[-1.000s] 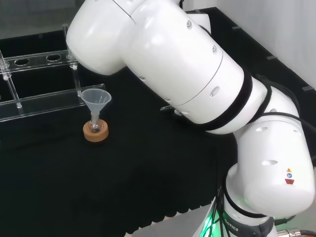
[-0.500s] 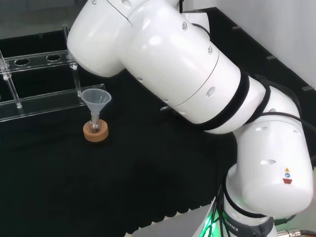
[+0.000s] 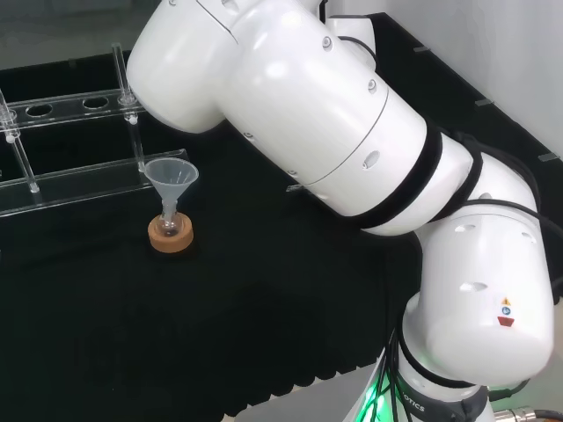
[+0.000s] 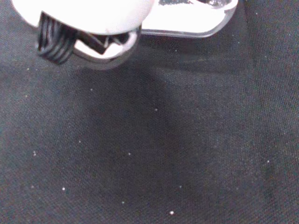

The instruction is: Pick up the weighing funnel.

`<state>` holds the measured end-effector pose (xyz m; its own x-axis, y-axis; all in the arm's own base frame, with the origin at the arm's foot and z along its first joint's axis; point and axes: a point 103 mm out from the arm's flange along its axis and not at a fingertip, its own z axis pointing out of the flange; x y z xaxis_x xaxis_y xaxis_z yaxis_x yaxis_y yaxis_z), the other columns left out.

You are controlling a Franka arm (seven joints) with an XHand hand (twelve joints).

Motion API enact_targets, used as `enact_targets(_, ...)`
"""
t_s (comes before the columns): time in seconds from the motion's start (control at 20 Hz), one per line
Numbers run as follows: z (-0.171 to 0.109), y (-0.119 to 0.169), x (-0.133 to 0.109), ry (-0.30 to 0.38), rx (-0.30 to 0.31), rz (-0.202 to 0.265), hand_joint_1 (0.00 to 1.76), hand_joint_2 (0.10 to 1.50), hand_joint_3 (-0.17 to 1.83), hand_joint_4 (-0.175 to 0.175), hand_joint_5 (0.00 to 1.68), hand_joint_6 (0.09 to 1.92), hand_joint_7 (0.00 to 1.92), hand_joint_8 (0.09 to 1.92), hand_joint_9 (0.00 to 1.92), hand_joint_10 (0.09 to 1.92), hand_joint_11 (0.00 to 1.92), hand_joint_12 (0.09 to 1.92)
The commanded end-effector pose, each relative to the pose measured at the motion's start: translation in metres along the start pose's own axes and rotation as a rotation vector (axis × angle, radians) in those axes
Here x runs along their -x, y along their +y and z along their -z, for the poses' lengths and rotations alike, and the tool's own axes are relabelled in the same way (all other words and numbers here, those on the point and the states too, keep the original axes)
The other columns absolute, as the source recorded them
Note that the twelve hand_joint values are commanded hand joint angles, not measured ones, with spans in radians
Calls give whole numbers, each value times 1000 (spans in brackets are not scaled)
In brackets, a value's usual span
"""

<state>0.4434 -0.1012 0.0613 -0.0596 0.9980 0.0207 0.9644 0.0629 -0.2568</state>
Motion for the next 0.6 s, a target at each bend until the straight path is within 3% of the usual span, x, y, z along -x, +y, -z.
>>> enact_targets(0.05,-1,0,-1,8,-3,-2,1038,463,637,60,666,87,970,369,674,489,0,1515)
enact_targets(0.4,-3,3,-1,19,35,-3,1088,410,650,80,714,100,1077,355,757,457,0,1546)
enact_targets(0.6,-3,3,-1,38,51,-11,1108,385,659,102,768,215,1205,304,842,383,14,1555)
